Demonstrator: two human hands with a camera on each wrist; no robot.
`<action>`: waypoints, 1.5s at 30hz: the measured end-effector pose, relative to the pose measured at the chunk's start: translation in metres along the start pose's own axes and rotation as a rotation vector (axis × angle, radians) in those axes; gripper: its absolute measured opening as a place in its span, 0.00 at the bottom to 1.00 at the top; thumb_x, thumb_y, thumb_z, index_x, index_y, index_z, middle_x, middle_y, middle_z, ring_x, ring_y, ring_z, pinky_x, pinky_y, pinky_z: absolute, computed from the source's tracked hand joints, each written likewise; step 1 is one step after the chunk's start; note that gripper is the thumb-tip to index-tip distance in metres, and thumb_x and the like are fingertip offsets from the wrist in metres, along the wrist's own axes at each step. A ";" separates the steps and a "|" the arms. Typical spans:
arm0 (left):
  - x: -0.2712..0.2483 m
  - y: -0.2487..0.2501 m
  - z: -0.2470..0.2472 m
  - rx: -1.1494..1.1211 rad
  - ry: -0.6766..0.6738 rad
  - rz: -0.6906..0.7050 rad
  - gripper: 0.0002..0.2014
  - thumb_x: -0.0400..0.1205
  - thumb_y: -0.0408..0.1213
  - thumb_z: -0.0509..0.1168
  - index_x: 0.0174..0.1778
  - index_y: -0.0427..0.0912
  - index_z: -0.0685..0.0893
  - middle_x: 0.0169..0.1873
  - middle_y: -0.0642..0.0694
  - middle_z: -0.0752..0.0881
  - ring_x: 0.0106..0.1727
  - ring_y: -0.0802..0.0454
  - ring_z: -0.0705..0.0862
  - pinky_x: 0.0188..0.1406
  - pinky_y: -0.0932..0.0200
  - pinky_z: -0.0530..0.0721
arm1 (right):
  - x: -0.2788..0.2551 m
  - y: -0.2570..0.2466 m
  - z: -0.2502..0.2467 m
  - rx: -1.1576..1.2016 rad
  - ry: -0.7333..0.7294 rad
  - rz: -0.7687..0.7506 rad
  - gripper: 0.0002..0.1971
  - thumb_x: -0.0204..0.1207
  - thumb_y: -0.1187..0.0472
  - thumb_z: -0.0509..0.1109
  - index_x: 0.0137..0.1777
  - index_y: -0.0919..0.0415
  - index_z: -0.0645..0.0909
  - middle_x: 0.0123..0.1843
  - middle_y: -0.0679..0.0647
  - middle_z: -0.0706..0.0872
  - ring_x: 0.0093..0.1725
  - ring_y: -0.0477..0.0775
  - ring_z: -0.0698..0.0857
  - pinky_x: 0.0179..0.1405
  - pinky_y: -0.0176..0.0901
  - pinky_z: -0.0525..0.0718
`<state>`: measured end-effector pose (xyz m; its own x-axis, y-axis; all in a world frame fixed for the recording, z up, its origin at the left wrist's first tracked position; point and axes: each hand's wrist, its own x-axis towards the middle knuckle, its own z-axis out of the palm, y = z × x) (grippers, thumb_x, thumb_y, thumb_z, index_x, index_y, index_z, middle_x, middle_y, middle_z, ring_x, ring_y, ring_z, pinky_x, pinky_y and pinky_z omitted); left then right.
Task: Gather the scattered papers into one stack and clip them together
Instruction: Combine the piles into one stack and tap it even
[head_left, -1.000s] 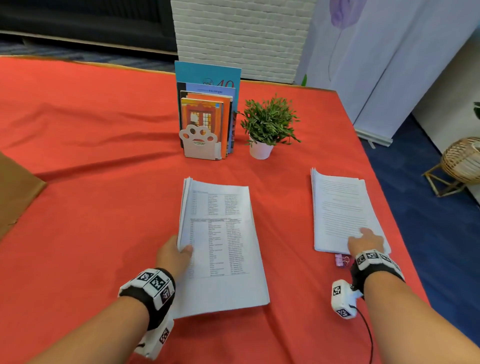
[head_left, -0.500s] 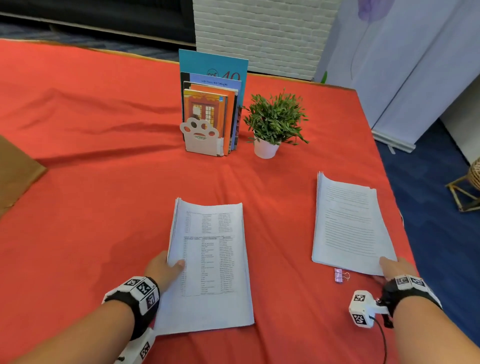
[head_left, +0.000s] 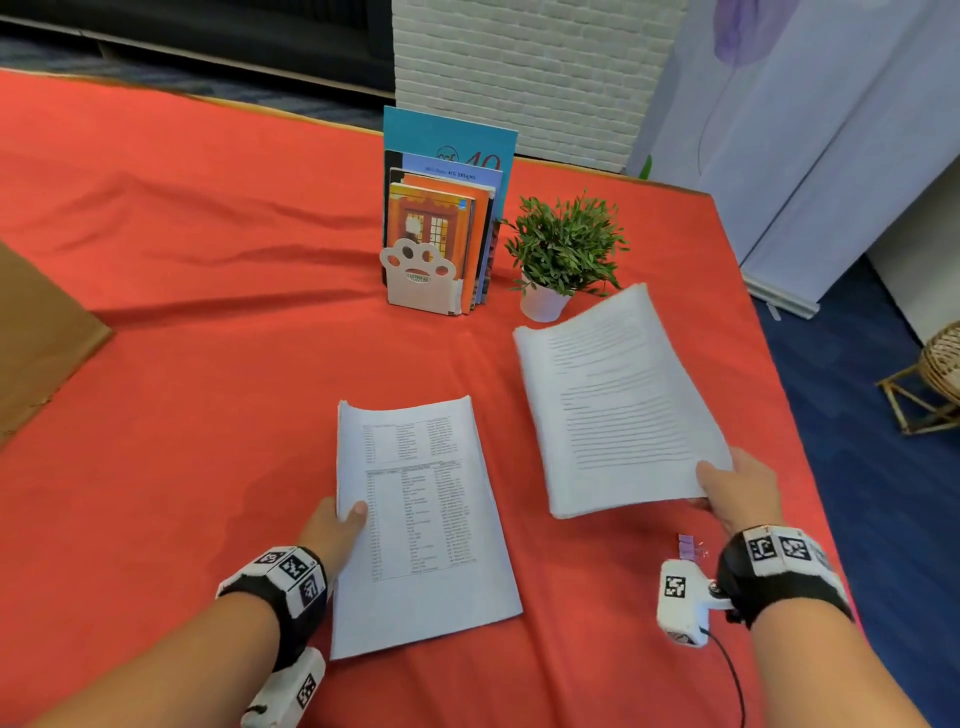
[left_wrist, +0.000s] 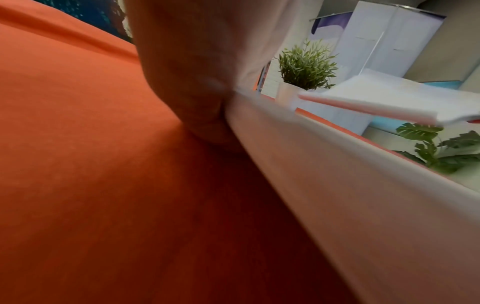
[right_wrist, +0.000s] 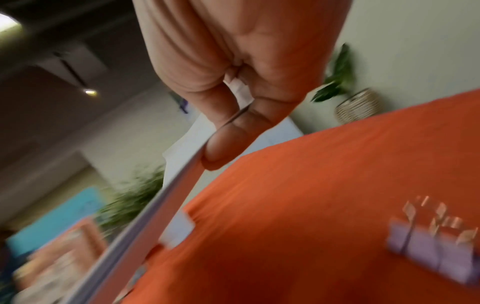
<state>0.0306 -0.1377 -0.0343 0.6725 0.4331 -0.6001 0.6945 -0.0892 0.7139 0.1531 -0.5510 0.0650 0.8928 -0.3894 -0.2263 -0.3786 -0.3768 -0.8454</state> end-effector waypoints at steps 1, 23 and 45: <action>-0.002 0.002 0.000 -0.028 -0.012 0.010 0.21 0.83 0.48 0.58 0.67 0.37 0.72 0.62 0.36 0.83 0.60 0.36 0.83 0.64 0.35 0.80 | -0.012 -0.002 0.014 0.032 -0.035 -0.020 0.13 0.74 0.74 0.62 0.56 0.64 0.81 0.43 0.65 0.84 0.34 0.61 0.83 0.28 0.44 0.84; -0.067 0.053 -0.045 -0.349 -0.294 0.403 0.22 0.81 0.19 0.57 0.58 0.52 0.79 0.51 0.48 0.90 0.52 0.49 0.89 0.52 0.51 0.87 | -0.140 -0.052 0.132 0.134 -0.451 -0.037 0.29 0.61 0.72 0.62 0.65 0.59 0.70 0.65 0.63 0.83 0.62 0.60 0.83 0.68 0.60 0.80; -0.097 0.094 -0.083 -0.591 -0.276 0.800 0.24 0.62 0.53 0.78 0.54 0.54 0.86 0.47 0.51 0.92 0.50 0.54 0.90 0.48 0.60 0.88 | -0.189 -0.122 0.121 -0.185 0.088 -1.084 0.37 0.60 0.76 0.56 0.74 0.60 0.75 0.75 0.56 0.73 0.72 0.55 0.72 0.73 0.56 0.69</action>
<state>0.0096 -0.1134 0.1208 0.9695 0.2136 0.1200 -0.1686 0.2262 0.9594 0.0602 -0.3295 0.1526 0.7558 0.1678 0.6329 0.5574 -0.6721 -0.4874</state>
